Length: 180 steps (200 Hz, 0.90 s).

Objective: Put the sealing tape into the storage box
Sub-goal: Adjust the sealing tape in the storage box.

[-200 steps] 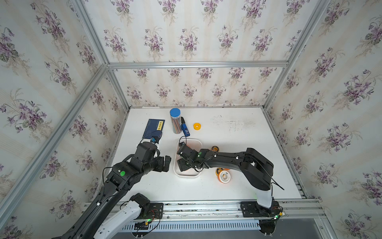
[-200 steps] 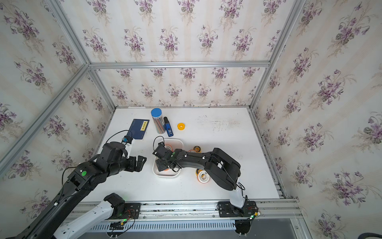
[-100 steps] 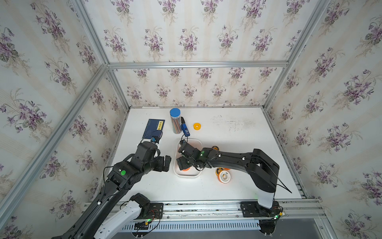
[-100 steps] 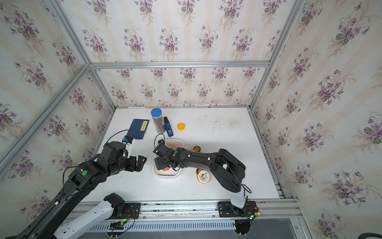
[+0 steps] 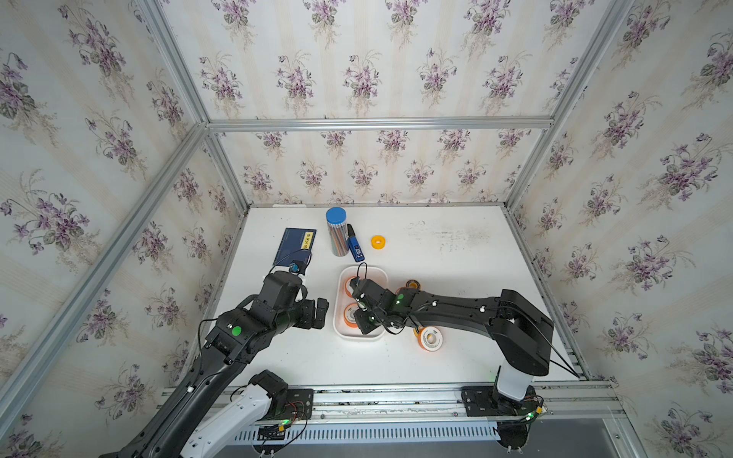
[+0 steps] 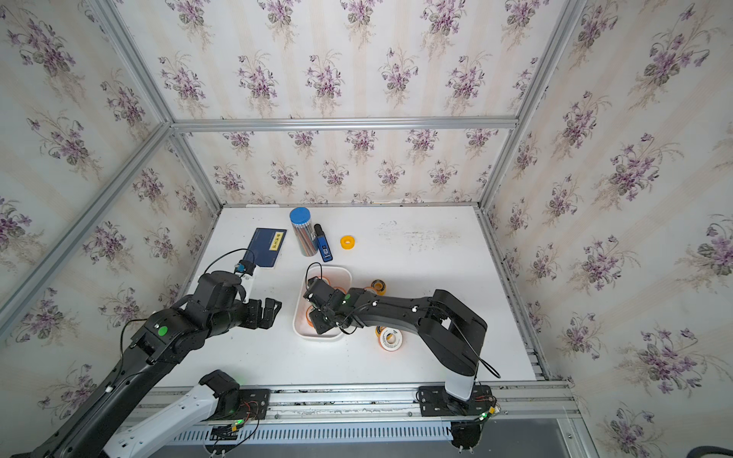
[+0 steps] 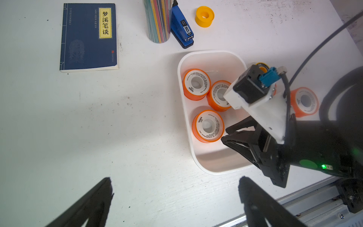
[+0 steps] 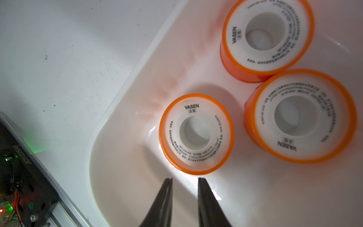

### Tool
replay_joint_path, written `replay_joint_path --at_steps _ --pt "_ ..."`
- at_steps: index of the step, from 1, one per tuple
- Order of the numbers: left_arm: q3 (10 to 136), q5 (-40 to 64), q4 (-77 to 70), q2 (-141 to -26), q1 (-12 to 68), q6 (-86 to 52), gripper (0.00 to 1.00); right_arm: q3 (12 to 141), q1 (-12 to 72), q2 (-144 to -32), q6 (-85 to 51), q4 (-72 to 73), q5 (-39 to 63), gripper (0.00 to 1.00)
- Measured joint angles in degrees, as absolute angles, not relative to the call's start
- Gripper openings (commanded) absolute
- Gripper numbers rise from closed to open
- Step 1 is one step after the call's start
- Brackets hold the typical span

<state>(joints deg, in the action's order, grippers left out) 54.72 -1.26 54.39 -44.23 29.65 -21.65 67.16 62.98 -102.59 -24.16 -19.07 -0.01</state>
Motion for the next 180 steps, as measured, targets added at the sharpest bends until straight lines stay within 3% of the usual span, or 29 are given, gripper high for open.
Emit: replay_joint_path --at_steps 42,180 --pt "54.7 -1.2 54.4 -44.2 29.6 -21.6 1.00 66.8 63.0 -102.9 -22.3 -20.6 2.5 0.01" --pt "54.7 -1.1 54.4 -44.3 29.6 -21.6 1.00 72.3 63.0 -111.1 -21.0 -21.0 1.6 0.00"
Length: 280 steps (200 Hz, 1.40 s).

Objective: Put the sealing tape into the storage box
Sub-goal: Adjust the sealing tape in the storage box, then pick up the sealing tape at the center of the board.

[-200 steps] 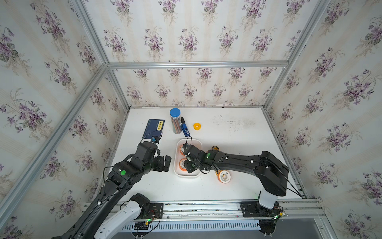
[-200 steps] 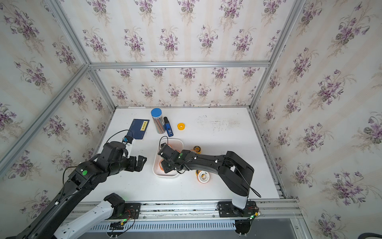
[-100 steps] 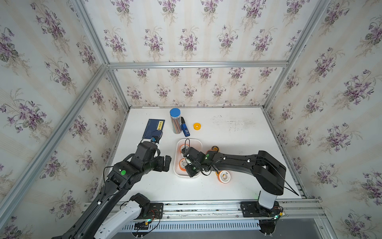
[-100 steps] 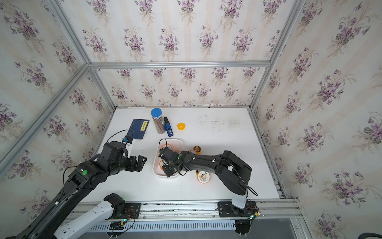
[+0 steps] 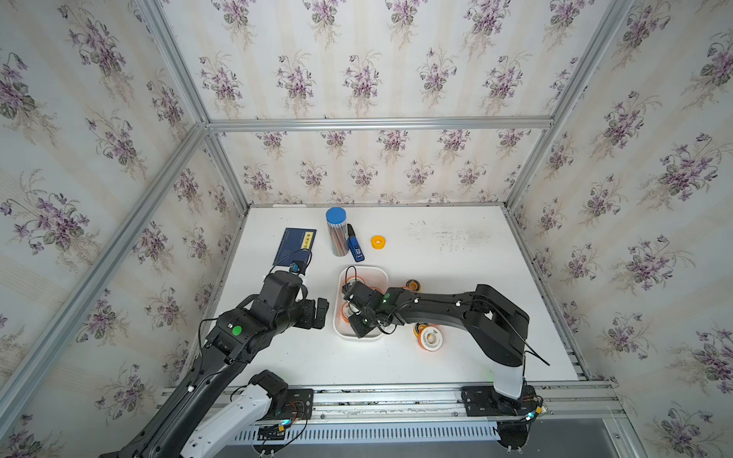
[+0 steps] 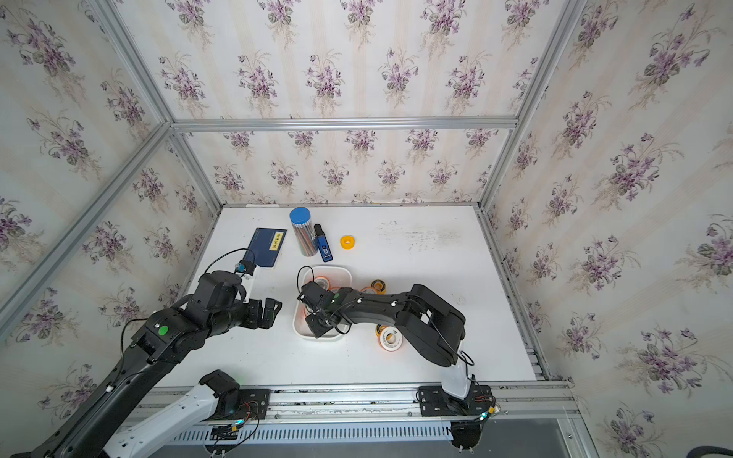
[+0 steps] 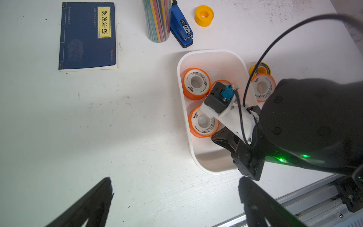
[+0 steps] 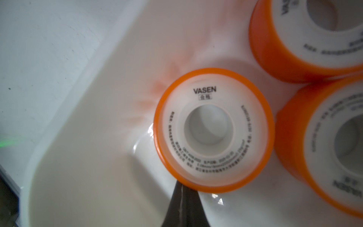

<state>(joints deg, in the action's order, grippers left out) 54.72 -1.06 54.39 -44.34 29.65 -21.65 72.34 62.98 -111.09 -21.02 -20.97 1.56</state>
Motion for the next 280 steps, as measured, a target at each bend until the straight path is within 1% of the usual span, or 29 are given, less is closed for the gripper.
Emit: replay_joint_path --at_steps 30,61,74,125,142,156,192,213,223,238,246,280 --pt "54.7 -1.1 54.4 -44.3 29.6 -21.6 1.00 73.4 63.0 -111.4 -21.1 -20.5 0.9 0.03" --pt "54.7 -1.0 54.4 -44.2 29.6 -21.6 1.00 72.2 63.0 -109.1 -21.0 -20.1 1.0 0.18" --pt "54.6 -1.0 54.4 -44.0 29.6 -21.6 1.00 71.0 63.0 -106.3 -20.7 -19.2 0.8 0.24" --pt "54.5 -1.0 54.3 -44.0 29.6 -21.6 1.00 60.7 60.4 -88.3 -19.3 -12.8 -1.6 0.37" --pt "54.5 -0.6 54.3 -44.2 29.6 -21.6 1.00 55.0 57.4 -81.0 -19.4 -10.1 -3.6 0.40" --pt "54.4 -0.1 54.2 -44.3 29.6 -21.6 1.00 49.7 53.1 -74.4 -20.3 -8.5 -4.8 0.43" --pt "54.3 0.8 54.0 -45.7 29.6 -21.4 1.00 35.8 36.4 -56.8 -24.6 -5.8 -6.1 0.51" --pt "54.4 4.1 52.5 -47.8 29.6 -21.2 1.00 28.9 30.0 -49.4 -26.3 -5.3 -6.9 0.57" --pt "54.4 7.0 50.9 -49.4 29.6 -21.2 1.00 26.2 28.6 -46.7 -27.5 -5.2 -9.1 0.64" --pt "55.0 10.9 48.3 -53.0 30.2 -21.3 1.00 22.1 27.9 -43.0 -29.0 -5.1 -11.7 0.67" --pt "55.8 12.4 47.0 -55.7 31.0 -21.5 1.00 20.2 27.7 -41.3 -29.9 -5.0 -13.6 0.72" --pt "63.5 12.8 43.2 -68.5 38.7 -20.9 1.00 16.1 27.3 -34.7 -33.5 -6.2 -19.5 0.76"
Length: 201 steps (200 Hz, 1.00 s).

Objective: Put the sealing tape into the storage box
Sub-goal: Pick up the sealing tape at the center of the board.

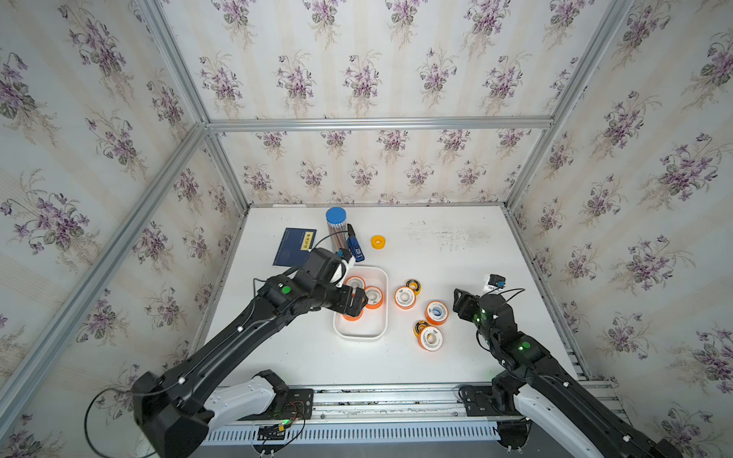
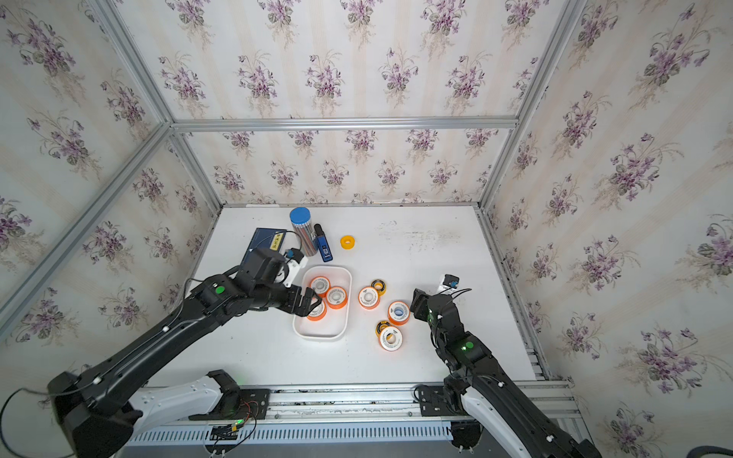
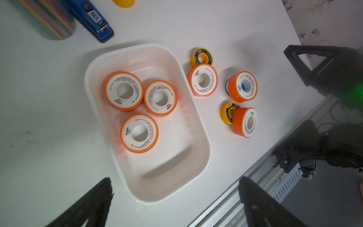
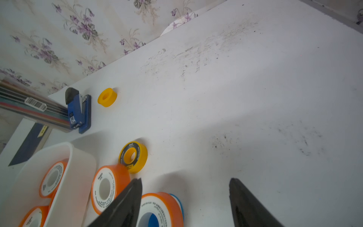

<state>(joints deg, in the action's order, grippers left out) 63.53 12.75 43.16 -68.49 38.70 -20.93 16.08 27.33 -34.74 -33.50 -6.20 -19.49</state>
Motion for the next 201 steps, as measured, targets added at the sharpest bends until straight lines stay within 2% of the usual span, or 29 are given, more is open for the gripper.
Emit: replay_joint_path --at_steps 58,101,133,201 --pt "84.6 9.4 44.1 -95.6 45.4 -15.0 0.99 12.7 27.3 -27.5 -35.9 -6.8 -22.1 0.78" --pt "100.1 7.7 48.8 -111.0 48.6 -11.4 0.93 11.8 27.3 -25.0 -36.2 -7.5 -22.8 0.78" --pt "106.6 4.8 52.0 -118.1 50.6 -8.6 0.94 11.7 27.3 -25.4 -36.2 -7.6 -22.9 0.78" --pt "109.4 4.5 54.7 -126.2 51.1 -4.5 0.98 11.8 27.3 -25.9 -36.2 -7.5 -22.8 0.78"
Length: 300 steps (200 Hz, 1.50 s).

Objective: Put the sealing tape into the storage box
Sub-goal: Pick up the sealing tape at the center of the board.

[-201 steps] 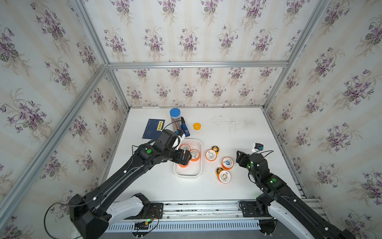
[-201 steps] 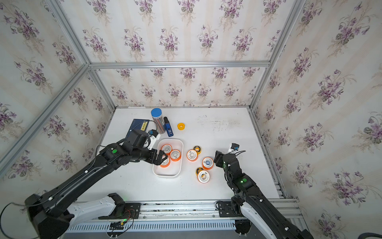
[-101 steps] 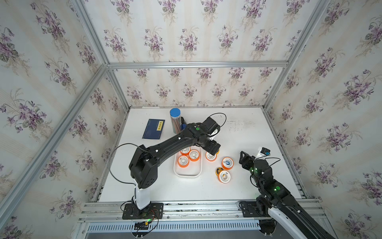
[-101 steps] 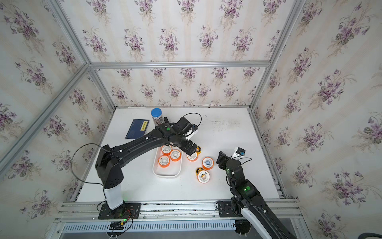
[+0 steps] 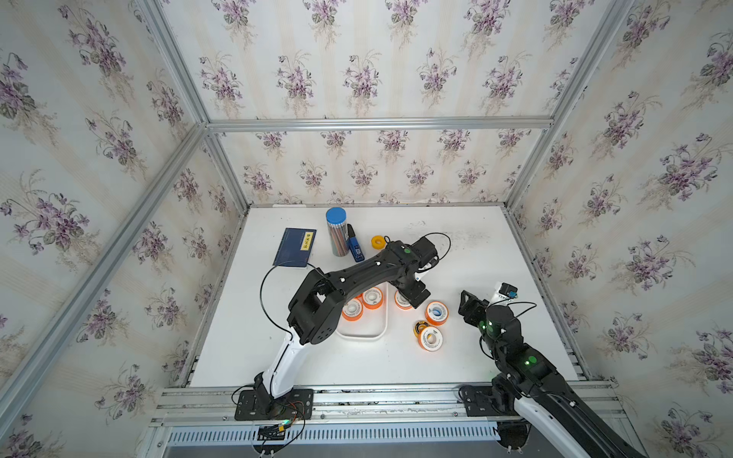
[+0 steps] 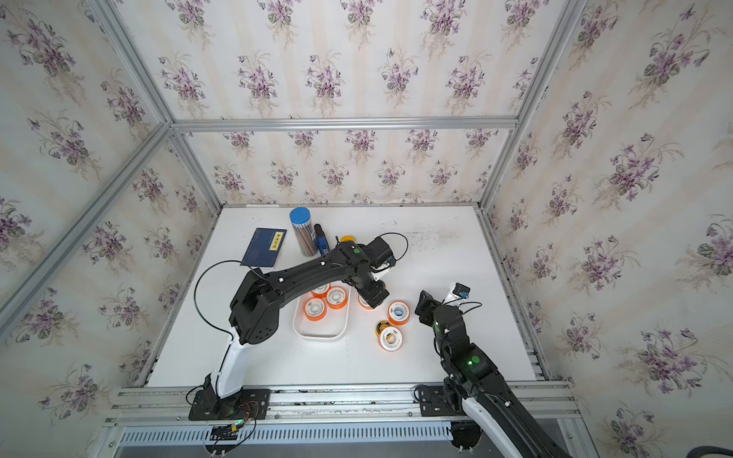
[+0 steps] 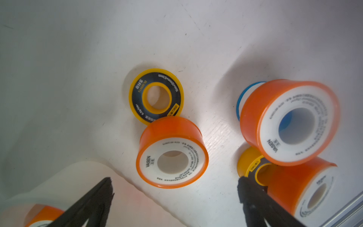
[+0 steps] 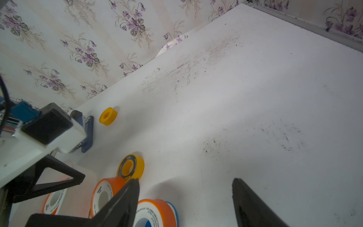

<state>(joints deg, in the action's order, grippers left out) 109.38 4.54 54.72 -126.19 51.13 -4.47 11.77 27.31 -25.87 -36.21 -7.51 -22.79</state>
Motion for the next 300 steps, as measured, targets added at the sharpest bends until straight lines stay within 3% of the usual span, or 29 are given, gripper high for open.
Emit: replay_joint_path --at_steps 85,178,266,300 --pt "109.3 0.4 54.0 -128.8 52.5 -5.5 0.96 11.7 27.3 -26.0 -36.2 -7.5 -22.6 0.78" --pt "107.7 -2.7 52.9 -129.8 54.0 -9.6 0.82 11.7 27.3 -26.0 -36.2 -7.5 -22.5 0.78" --pt "107.4 -3.3 51.8 -130.6 54.4 -11.6 0.61 11.8 27.3 -26.3 -36.2 -7.5 -22.4 0.78" --pt "106.9 -3.7 51.7 -128.8 54.6 -12.2 0.61 11.8 27.3 -26.3 -36.2 -7.5 -22.4 0.78"
